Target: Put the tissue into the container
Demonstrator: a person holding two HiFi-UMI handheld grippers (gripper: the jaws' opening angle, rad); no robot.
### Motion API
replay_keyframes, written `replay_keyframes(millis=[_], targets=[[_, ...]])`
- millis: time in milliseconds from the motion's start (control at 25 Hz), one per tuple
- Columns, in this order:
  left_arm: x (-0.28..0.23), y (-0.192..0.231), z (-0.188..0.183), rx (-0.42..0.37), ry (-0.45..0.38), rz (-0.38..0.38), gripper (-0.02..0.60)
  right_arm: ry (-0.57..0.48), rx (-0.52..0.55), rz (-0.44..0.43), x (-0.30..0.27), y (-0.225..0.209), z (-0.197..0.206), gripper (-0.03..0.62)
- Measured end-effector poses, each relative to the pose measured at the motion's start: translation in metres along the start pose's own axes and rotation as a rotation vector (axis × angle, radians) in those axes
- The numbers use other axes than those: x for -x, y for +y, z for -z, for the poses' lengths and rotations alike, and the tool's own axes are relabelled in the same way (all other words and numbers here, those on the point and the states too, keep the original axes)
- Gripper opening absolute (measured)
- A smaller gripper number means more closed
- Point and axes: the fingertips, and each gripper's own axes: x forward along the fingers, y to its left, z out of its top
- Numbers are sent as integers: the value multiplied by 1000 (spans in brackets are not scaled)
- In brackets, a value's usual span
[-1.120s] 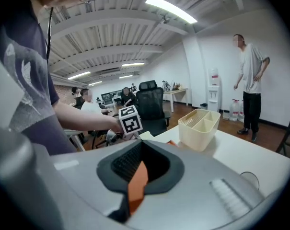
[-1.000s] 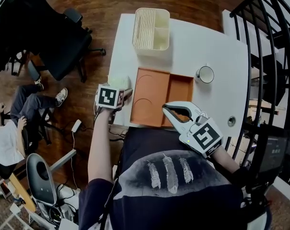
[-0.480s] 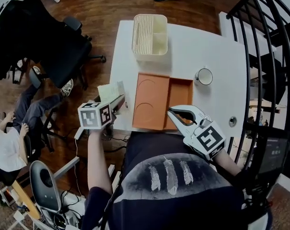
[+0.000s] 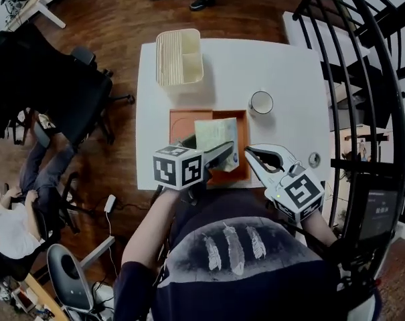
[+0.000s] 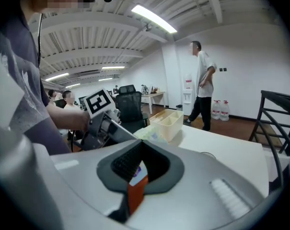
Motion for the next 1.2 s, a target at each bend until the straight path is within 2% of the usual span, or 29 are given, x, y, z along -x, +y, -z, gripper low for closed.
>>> replay_keyframes(millis=[200,400,640,720,840,1040,1120,1200], targets=[[-59,-1,30,-4,125,-69,439,-11,-16,27,28,-10,10,3],[-84,12,46,9,169,-136,451,-9,-31,19,41,-15,22,3],[-97,4,65,-132,232,-188,465,-13,-33,4,52,-25,26,3],[-98,4,66,-134,219,-206,469,-13,-25,-9,52,-25,26,3],[-92,1,61,-95,174,-220,471,-12,-11,-29,48,-23,27,3],[-82,-8,54,-69,134,-203,471,-20,0,-61,47,-18,25,3],[-68,-22,42,-56,70,-169,471,-33,16,-75,51,-17,23,3],[-45,-41,21,-83,-33,-118,471,-43,12,-80,54,-22,24,3]])
